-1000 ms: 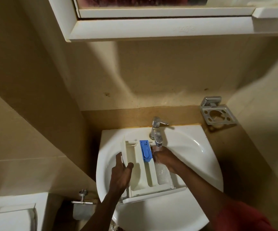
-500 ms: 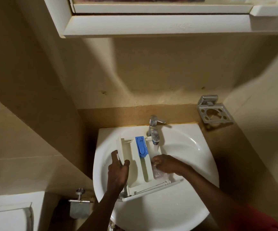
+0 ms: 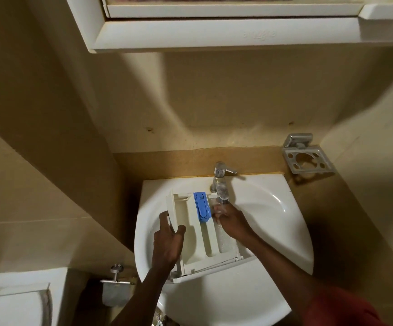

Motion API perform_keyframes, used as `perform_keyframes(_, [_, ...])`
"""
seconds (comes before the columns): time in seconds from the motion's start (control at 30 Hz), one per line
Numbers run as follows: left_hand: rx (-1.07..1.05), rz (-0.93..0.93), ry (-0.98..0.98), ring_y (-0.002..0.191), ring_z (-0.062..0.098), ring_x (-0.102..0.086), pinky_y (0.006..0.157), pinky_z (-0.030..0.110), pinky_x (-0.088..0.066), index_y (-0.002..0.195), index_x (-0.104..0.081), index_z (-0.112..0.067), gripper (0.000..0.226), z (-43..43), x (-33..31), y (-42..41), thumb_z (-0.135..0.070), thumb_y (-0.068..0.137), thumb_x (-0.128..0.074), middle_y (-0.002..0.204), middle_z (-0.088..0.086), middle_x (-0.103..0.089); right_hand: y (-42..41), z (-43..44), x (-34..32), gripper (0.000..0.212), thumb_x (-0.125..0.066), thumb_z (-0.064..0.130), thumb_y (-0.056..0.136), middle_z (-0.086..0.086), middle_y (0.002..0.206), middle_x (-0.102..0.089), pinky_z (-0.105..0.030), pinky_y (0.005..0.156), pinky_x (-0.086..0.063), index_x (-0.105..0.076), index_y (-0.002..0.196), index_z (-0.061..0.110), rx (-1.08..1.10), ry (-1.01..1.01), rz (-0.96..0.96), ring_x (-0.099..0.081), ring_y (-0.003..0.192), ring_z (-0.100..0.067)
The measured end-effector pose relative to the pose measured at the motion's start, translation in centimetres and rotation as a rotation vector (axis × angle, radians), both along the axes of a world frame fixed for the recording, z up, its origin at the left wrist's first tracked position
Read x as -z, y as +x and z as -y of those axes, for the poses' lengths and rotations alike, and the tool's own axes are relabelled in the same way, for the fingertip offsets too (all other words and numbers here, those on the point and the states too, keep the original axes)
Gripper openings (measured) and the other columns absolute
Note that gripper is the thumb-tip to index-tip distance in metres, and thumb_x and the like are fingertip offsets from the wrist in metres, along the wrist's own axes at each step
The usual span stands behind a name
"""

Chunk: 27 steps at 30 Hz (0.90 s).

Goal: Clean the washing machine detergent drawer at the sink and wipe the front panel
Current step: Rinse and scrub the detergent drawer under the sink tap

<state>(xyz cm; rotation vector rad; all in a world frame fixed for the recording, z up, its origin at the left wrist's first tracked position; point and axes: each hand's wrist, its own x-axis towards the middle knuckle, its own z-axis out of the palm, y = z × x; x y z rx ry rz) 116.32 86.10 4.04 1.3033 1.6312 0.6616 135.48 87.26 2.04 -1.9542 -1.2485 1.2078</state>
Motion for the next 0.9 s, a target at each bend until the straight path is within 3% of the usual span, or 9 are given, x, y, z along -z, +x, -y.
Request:
perform_keyframes(0.1, [-0.014,-0.014,0.027,0.078,0.022,-0.067,0.08,0.047,-0.057,0.128,-0.037,-0.027,0.043,0.1,-0.3,0.1,-0.018,0.091,-0.056,0.085,0.001,-0.068,-0.8,1.0,1.0,0.043,-0.042,0.003,0.088,0.01,0.09,-0.07,-0.038,0.083,-0.054,-0.06,0.115,0.031,0.115,-0.115,-0.416,-0.063,0.082,-0.013])
perform_keyframes(0.2, [-0.022,-0.038,0.042,0.077,0.022,-0.066,0.08,0.047,-0.056,0.128,-0.037,-0.025,0.043,0.2,-0.6,0.2,-0.019,0.091,-0.056,0.08,0.0,-0.066,-0.1,1.5,1.4,0.025,-0.048,0.009,0.077,-0.004,0.076,-0.061,-0.025,0.056,-0.039,-0.07,0.086,0.015,0.085,-0.323,-0.326,-0.05,0.059,-0.013])
perform_keyframes(0.3, [-0.025,-0.047,0.018,0.077,0.022,-0.066,0.081,0.047,-0.056,0.127,-0.038,-0.028,0.043,0.0,-0.7,0.0,-0.022,0.089,-0.058,0.08,-0.001,-0.067,-0.2,0.3,2.1,0.024,-0.049,0.018,0.075,-0.01,0.085,-0.069,-0.036,0.066,-0.05,-0.07,0.085,0.013,0.204,-0.264,-0.297,-0.059,0.072,-0.022])
perform_keyframes(0.47, [-0.035,-0.037,-0.015,0.083,0.024,-0.065,0.084,0.049,-0.056,0.127,-0.039,-0.028,0.042,0.2,-0.7,-0.2,-0.023,0.09,-0.058,0.087,-0.004,-0.065,-2.4,-0.7,1.2,0.028,-0.048,0.032,0.083,0.005,0.104,-0.069,-0.04,0.086,-0.054,-0.056,0.11,0.036,0.304,-0.031,-0.227,-0.064,0.096,-0.019])
perform_keyframes(0.53, [-0.046,-0.018,-0.021,0.087,0.025,-0.064,0.086,0.049,-0.056,0.129,-0.038,-0.025,0.041,0.1,-0.8,-0.3,-0.022,0.092,-0.057,0.097,0.001,-0.065,-2.6,0.1,1.3,0.028,-0.048,0.025,0.089,0.003,0.103,-0.071,-0.038,0.083,-0.053,-0.055,0.11,0.042,0.234,-0.104,-0.384,-0.066,0.096,-0.021])
perform_keyframes(0.6, [-0.046,-0.014,-0.02,0.087,0.026,-0.064,0.085,0.05,-0.057,0.128,-0.039,-0.024,0.039,0.0,-0.9,-0.4,-0.022,0.093,-0.056,0.1,0.003,-0.064,-2.0,1.3,1.1,0.03,-0.043,0.018,0.095,0.0,0.101,-0.073,-0.036,0.082,-0.052,-0.065,0.112,0.031,0.125,-0.212,-0.488,-0.068,0.094,-0.022])
perform_keyframes(0.73, [-0.036,-0.017,-0.031,0.084,0.024,-0.065,0.083,0.049,-0.057,0.127,-0.039,-0.026,0.039,-0.1,-1.0,-0.5,-0.023,0.092,-0.056,0.092,0.0,-0.065,-0.9,1.1,0.4,0.028,-0.045,0.008,0.089,-0.003,0.082,-0.068,-0.028,0.065,-0.049,-0.07,0.1,0.011,0.184,-0.256,-0.385,-0.061,0.07,-0.017])
perform_keyframes(0.83, [-0.031,-0.016,-0.057,0.087,0.026,-0.065,0.082,0.047,-0.057,0.131,-0.038,-0.023,0.041,0.2,-1.1,-0.3,-0.024,0.094,-0.055,0.102,0.005,-0.066,-2.1,-0.4,0.0,0.025,-0.045,0.019,0.086,-0.001,0.089,-0.064,-0.028,0.067,-0.044,-0.062,0.105,0.022,0.356,-0.105,-0.226,-0.057,0.077,-0.018])
perform_keyframes(0.9, [-0.03,-0.023,-0.066,0.088,0.028,-0.065,0.079,0.046,-0.058,0.131,-0.036,-0.023,0.041,0.4,-1.1,-0.2,-0.025,0.095,-0.054,0.106,0.008,-0.065,-3.4,-0.8,0.3,0.029,-0.044,0.036,0.088,0.002,0.096,-0.062,-0.033,0.077,-0.046,-0.057,0.113,0.029,0.418,-0.058,-0.279,-0.057,0.088,-0.018])
